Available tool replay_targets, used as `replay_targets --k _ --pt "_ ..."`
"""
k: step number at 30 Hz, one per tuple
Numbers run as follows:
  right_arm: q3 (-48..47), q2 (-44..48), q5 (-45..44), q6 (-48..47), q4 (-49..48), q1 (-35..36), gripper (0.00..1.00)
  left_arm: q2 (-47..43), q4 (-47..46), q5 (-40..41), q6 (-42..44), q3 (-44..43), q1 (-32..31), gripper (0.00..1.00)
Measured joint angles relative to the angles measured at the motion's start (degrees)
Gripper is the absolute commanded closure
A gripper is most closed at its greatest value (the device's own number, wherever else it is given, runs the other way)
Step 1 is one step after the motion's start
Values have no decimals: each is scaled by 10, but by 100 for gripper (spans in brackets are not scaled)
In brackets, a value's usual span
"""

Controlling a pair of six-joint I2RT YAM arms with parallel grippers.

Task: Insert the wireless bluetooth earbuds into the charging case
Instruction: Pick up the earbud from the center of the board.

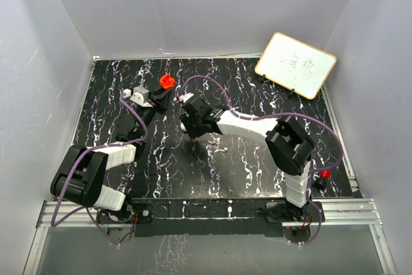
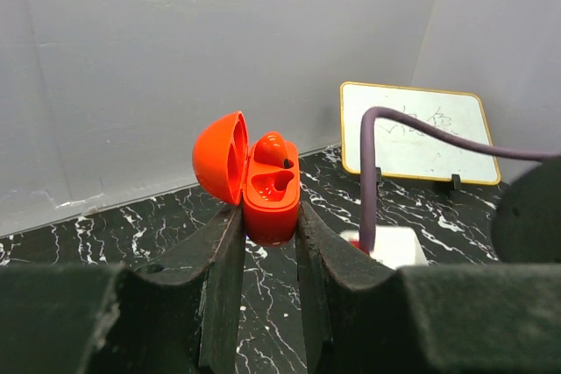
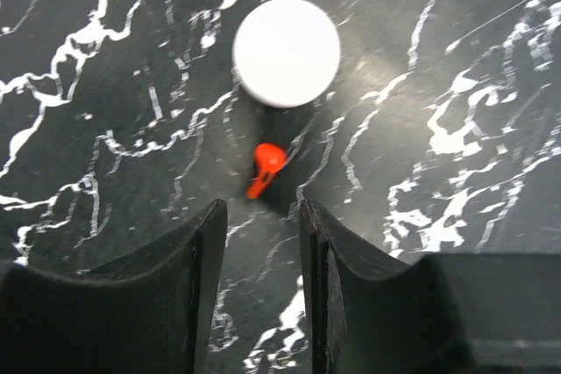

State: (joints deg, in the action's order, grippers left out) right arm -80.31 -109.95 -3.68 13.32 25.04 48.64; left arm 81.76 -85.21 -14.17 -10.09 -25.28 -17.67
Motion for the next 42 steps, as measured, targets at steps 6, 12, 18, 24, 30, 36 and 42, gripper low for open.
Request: replay_targets --k 6,12,18,24,30,36,42 --pt "2 0 -30 65 2 47 62 0 0 0 0 0 0 100" --pt "8 0 -71 98 1 52 63 0 0 0 0 0 2 100" --pt "15 -1 -102 112 0 50 63 0 0 0 0 0 3 100" --pt "15 -3 -114 121 -10 49 64 0 0 0 0 0 3 100" --pt "15 -18 -114 123 -17 49 64 0 0 0 0 0 3 100" --pt "15 -30 -114 125 -17 49 66 0 0 0 0 0 3 100" --pt "17 -30 -113 126 -27 49 69 0 0 0 0 0 3 100"
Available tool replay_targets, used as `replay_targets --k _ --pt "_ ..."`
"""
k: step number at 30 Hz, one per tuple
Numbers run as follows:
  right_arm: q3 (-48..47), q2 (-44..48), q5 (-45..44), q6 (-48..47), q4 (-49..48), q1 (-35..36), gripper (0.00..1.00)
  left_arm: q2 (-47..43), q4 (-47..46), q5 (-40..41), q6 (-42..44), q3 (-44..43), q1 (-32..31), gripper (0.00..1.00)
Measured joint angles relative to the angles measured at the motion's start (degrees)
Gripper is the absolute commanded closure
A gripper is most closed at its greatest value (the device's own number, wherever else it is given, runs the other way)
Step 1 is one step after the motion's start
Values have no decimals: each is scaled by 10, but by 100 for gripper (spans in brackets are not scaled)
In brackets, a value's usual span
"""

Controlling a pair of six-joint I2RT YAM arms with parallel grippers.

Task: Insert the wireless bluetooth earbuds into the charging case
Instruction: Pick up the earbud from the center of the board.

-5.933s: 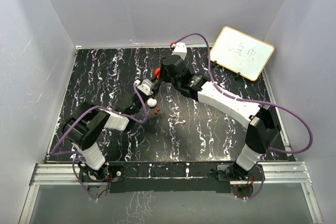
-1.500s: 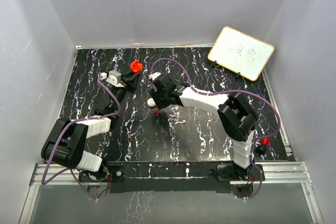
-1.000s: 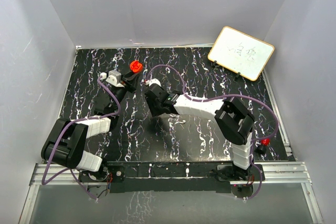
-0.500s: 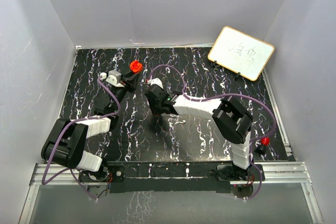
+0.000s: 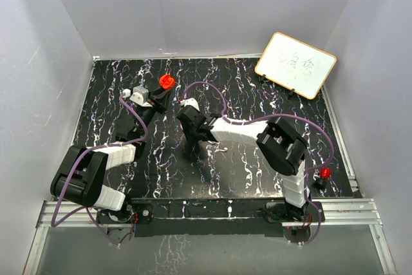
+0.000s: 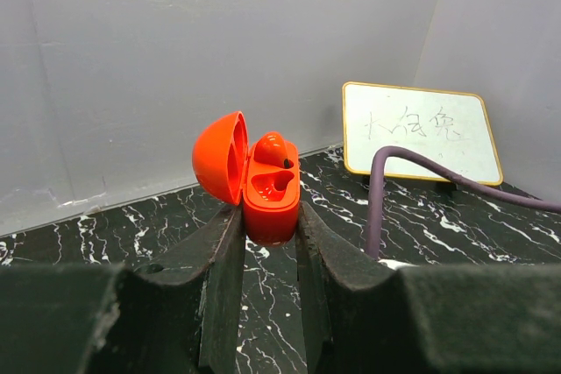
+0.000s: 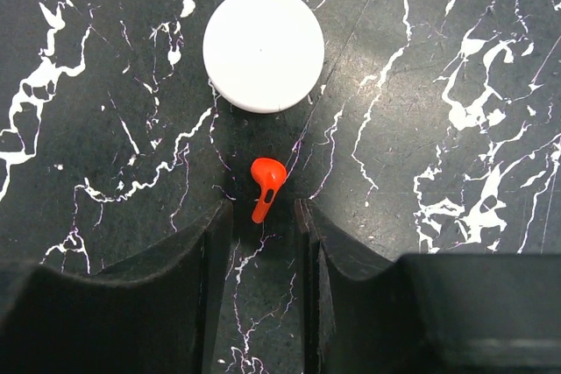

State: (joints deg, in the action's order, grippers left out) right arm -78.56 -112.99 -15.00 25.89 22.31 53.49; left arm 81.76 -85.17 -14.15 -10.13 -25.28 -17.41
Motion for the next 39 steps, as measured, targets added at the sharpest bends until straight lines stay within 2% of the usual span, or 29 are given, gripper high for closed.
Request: replay_targets --k 39 --pt "5 -18 19 0 -15 -13 83 2 0 0 -2 0 0 100"
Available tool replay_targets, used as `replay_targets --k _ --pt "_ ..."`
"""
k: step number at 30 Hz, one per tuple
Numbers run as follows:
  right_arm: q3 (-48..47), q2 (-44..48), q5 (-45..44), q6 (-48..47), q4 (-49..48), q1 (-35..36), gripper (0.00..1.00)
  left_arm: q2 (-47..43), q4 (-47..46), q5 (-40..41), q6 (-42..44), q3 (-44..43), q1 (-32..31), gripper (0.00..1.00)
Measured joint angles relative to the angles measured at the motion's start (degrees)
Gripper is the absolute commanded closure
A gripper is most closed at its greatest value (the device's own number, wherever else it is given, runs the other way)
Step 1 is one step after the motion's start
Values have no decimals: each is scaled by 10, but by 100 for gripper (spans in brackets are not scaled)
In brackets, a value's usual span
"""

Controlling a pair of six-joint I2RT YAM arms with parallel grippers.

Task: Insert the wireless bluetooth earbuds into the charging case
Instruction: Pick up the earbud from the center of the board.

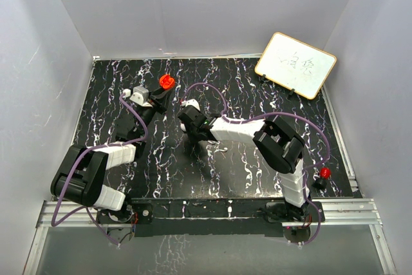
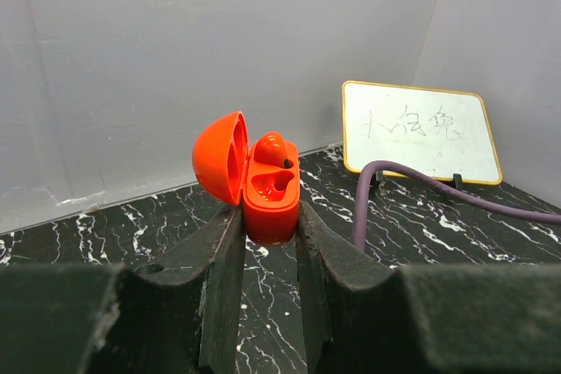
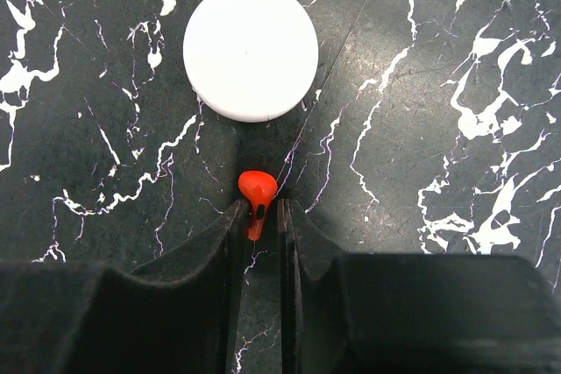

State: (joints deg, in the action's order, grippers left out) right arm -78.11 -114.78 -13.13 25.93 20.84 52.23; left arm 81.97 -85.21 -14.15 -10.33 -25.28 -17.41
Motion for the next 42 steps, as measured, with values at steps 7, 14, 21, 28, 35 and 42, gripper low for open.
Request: replay_targets --k 7,14,21,28,35,42 --pt "0 0 0 1 0 -2 89 0 0 0 0 0 0 100" --pt "0 0 0 1 0 -2 98 0 0 0 0 0 0 100" --pt "1 0 0 1 -3 -2 100 0 0 0 0 0 0 100" --pt "52 39 -12 -1 -28 -2 100 0 3 0 0 0 0 100" --pt "124 184 -50 -16 -67 -9 100 0 35 -11 -1 -14 0 100" --pt "186 323 -56 -54 -182 -60 100 4 61 -54 -12 -47 0 100"
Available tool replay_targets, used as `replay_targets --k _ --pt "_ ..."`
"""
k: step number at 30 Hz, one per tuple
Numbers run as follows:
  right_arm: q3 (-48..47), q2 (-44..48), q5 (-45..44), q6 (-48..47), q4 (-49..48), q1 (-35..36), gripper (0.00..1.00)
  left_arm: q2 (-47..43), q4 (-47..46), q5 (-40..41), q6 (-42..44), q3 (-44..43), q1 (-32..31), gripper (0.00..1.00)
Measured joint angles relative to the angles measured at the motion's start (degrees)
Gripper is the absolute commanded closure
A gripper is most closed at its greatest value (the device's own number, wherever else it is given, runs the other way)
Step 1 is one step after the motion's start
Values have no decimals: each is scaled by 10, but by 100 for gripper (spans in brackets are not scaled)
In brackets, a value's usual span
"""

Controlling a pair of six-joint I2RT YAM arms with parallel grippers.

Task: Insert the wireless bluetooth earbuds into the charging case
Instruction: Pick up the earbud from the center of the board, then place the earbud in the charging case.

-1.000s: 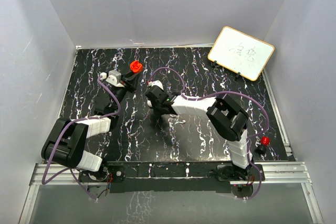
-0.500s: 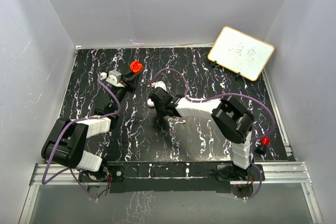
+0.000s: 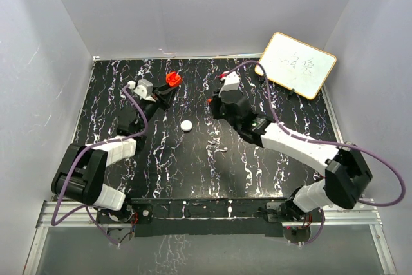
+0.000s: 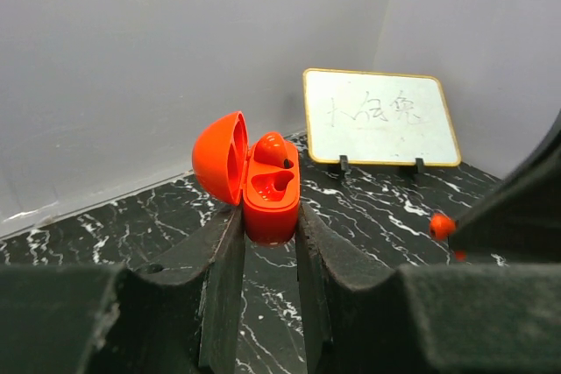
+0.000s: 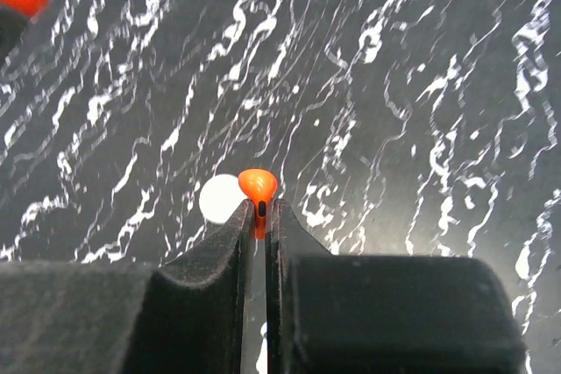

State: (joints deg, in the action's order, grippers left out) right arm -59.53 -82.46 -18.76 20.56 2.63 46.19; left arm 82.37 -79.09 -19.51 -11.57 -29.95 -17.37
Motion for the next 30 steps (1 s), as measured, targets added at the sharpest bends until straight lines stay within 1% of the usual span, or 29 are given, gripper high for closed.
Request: replay_targets --k 4,9,14,21,30 --pt "23 38 9 -37 -60 -24 100 17 7 -42 -12 -25 0 100" --pt "23 41 33 -72 -110 -24 100 41 19 -97 -27 -53 0 100" --pt "32 49 54 -87 -152 -24 100 57 21 -140 -40 -63 0 100" --pt "32 52 75 -91 -189 -24 100 65 28 -156 -43 -63 0 100" --pt "32 52 89 -100 -203 -24 100 65 31 -168 -50 -69 0 100"
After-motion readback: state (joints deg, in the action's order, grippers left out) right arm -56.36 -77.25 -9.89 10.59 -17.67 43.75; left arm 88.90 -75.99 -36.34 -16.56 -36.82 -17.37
